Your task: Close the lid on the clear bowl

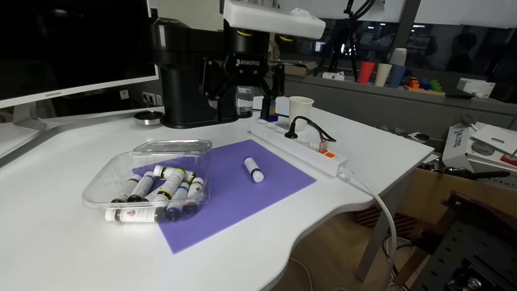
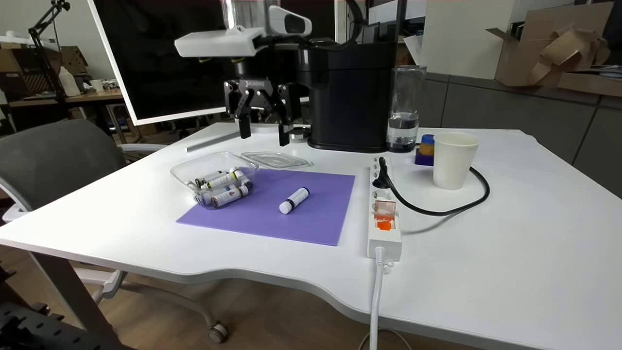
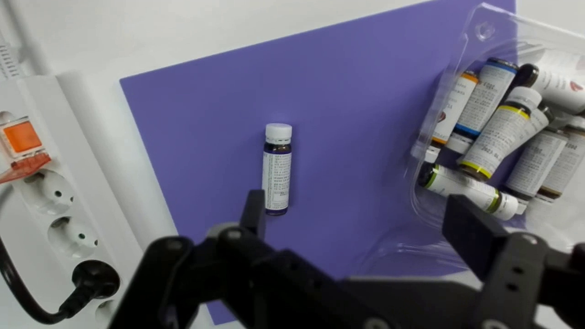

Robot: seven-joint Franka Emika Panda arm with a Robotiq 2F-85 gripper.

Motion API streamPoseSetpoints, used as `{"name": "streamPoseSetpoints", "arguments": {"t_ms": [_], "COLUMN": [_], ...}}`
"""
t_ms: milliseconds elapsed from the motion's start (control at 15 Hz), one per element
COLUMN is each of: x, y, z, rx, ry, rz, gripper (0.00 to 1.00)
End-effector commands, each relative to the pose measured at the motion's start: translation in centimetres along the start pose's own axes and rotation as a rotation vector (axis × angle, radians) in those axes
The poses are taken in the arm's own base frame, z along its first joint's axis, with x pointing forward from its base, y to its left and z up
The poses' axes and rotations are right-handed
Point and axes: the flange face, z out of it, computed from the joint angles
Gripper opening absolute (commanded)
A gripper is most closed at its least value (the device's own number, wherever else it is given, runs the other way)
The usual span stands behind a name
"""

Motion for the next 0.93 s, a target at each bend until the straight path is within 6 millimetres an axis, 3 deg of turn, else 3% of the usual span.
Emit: {"name": "streamPoseSetpoints", "arguments": {"t_ms": [0,467,600,733,867], "x": [1.2,3.8,4.4,3.4,3.8], "y": [0.4,1.7,1.7,1.8,1.7], "z": [2.1,8.0,9.0,9.0,9.4], "rx": [0.027,0.029,0.048,0.036,0.039], "ry": [0.049,0.084,0.086,0.077,0.075], "rz": [0.186,0.361,0.389,0.349,0.357], "gripper": [1.0,1.0,1.0,1.0,1.0]}}
